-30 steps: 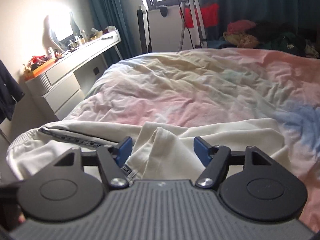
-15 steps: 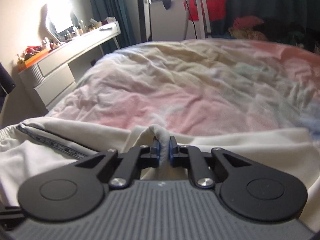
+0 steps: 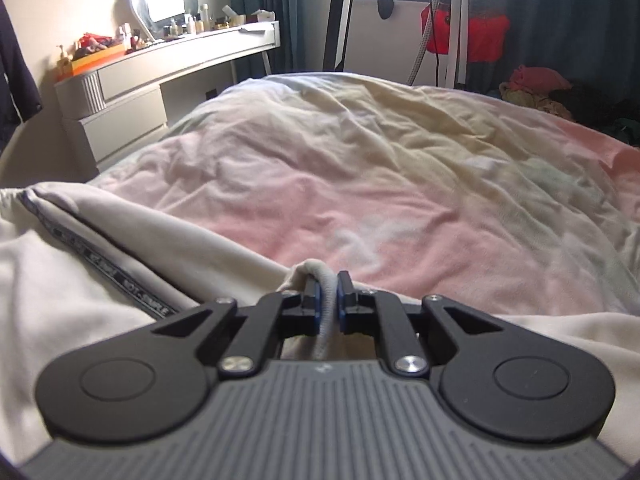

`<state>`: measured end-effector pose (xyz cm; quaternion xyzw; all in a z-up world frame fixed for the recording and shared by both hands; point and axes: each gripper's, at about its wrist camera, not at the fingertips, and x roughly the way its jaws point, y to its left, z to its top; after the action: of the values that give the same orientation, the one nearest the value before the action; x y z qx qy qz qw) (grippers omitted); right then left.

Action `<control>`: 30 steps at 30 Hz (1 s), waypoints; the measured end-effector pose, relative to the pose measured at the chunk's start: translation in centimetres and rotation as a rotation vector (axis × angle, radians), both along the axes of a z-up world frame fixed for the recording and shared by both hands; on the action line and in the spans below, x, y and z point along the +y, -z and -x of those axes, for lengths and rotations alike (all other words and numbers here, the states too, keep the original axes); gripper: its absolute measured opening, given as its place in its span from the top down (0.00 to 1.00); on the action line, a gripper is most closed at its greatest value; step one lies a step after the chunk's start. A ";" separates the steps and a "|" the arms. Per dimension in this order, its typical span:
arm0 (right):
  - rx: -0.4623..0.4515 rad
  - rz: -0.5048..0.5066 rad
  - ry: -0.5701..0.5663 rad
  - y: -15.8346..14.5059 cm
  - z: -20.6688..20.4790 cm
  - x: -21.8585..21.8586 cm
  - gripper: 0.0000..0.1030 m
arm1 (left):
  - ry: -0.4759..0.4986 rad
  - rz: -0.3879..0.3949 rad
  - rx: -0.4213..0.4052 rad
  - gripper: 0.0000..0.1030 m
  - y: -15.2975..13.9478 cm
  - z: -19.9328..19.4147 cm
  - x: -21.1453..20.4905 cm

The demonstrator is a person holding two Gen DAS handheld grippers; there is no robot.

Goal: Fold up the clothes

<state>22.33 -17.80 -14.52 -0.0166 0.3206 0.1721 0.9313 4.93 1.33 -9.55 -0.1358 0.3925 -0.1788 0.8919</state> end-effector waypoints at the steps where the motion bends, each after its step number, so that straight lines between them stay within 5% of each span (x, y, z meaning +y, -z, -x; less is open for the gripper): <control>1: 0.008 -0.002 0.004 0.5 -0.1 0.0 0.89 | 0.004 -0.006 -0.003 0.91 0.0 -0.1 -0.1; 7: 0.000 -0.050 0.057 -0.5 1.0 -1.2 0.86 | 0.035 -0.059 -0.052 0.88 -0.8 0.2 -0.7; 9: 0.007 -0.075 0.076 -1.4 2.0 -1.9 0.82 | 0.039 -0.106 -0.093 0.78 -1.6 1.0 -1.2; 11: 0.018 -0.148 0.113 -2.6 3.7 -3.2 0.66 | 0.044 -0.144 -0.136 0.66 -2.4 1.9 -1.7; 13: -0.009 -0.206 0.150 -4.0 5.6 -4.2 0.33 | 0.049 -0.151 -0.184 0.54 -3.5 2.9 -2.0; 15: -0.054 -0.215 0.173 -5.7 7.6 -4.8 0.23 | 0.042 -0.157 -0.227 0.39 -4.6 4.0 -2.1; 18: -0.119 -0.169 0.197 -8.0 10.6 -4.9 0.23 | 0.013 -0.151 -0.275 0.16 -5.9 5.4 -1.6; 21: -0.152 -0.178 0.207 -9.5 14.2 -5.5 0.17 | -0.017 -0.159 -0.316 0.08 -7.1 6.8 -0.9; 27: -0.204 -0.171 0.250 -10.9 21.3 -6.5 0.16 | -0.084 -0.136 -0.391 0.00 -9.7 10.1 0.6; 30: -0.213 -0.249 0.258 -10.9 24.8 -8.0 0.15 | -0.121 -0.120 -0.434 0.00 -10.5 11.9 1.3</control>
<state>-2.45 -25.80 -3.59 0.1217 0.1960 0.0868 0.9691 -7.02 2.61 0.94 -0.0642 0.1924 -0.1264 0.9710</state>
